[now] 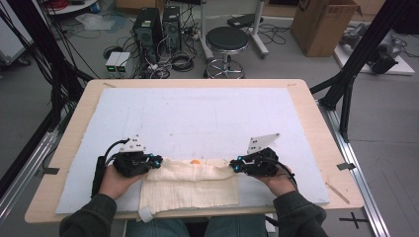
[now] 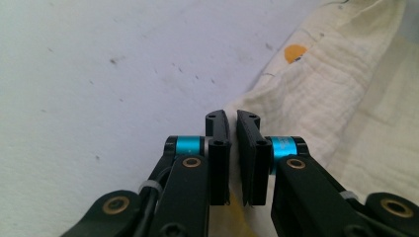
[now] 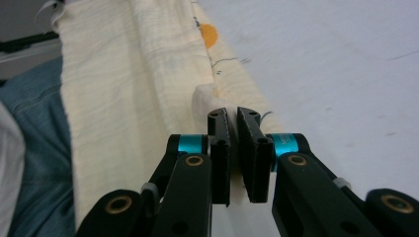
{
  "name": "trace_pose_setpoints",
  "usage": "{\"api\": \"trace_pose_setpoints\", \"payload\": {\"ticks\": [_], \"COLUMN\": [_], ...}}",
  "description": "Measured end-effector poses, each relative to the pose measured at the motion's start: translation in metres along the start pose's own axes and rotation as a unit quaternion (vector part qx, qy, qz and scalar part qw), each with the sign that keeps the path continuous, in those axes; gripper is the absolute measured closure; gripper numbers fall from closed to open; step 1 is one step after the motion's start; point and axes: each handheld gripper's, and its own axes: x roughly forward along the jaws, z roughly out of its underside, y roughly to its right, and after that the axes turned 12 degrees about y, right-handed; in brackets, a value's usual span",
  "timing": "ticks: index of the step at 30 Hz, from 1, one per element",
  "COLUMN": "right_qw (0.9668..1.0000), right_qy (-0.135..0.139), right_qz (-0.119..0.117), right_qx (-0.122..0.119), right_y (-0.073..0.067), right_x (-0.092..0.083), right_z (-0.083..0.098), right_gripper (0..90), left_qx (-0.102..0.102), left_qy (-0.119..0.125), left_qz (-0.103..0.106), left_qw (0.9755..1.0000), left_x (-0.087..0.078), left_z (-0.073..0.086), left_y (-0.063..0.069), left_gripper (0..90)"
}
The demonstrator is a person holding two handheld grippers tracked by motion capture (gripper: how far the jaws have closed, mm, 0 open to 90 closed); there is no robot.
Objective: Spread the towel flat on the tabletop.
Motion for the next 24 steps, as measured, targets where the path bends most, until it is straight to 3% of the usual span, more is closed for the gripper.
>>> {"api": "trace_pose_setpoints", "payload": {"ticks": [6,9,12,14,19,24], "right_qw": [0.9985,0.9981,0.9982,0.9989,0.9994,0.9995], "right_qy": [0.029,0.030,0.036,0.020,0.002,-0.003], "right_qz": [0.041,0.050,0.042,0.041,0.032,0.029], "right_qx": [0.019,0.021,0.023,0.011,0.014,0.013], "right_y": [0.016,0.023,0.023,0.021,0.016,0.014], "right_x": [-0.011,-0.010,-0.009,-0.004,0.005,0.009], "right_z": [-0.017,-0.025,-0.027,-0.025,-0.014,-0.008], "right_gripper": [84.2,84.2,84.2,84.2,84.2,84.1], "left_qx": [-0.029,-0.045,-0.033,-0.023,-0.018,-0.006], "left_qy": [0.031,0.043,0.018,0.003,-0.013,-0.031], "left_qz": [-0.020,-0.016,-0.006,-0.002,0.011,-0.002], "left_qw": [0.9989,0.9979,0.9993,0.9997,0.9997,0.9995], "left_x": [0.001,0.003,0.008,0.011,0.014,0.017], "left_z": [-0.017,-0.021,-0.016,-0.013,-0.005,-0.002], "left_y": [-0.018,-0.025,-0.023,-0.020,-0.015,-0.014], "left_gripper": [82.7,81.8,80.2,78.9,70.1,66.4]}}
